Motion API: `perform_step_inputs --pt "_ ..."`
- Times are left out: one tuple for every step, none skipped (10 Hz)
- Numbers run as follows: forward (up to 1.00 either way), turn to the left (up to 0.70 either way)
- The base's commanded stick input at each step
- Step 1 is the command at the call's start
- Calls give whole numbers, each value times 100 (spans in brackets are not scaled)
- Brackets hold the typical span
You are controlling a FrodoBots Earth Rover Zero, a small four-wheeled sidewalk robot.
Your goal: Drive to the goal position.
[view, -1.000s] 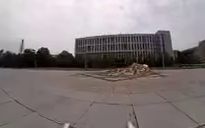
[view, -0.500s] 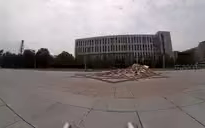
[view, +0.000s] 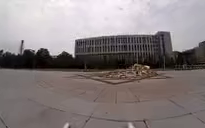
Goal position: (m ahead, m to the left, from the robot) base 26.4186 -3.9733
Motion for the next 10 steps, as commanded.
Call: perform_step_inputs --pt "50 0" --pt "50 0" --pt "50 0" --pt "50 0" --pt "50 0" --pt "50 0" --pt "50 0" --pt "50 0" --pt "50 0" --pt "50 0"
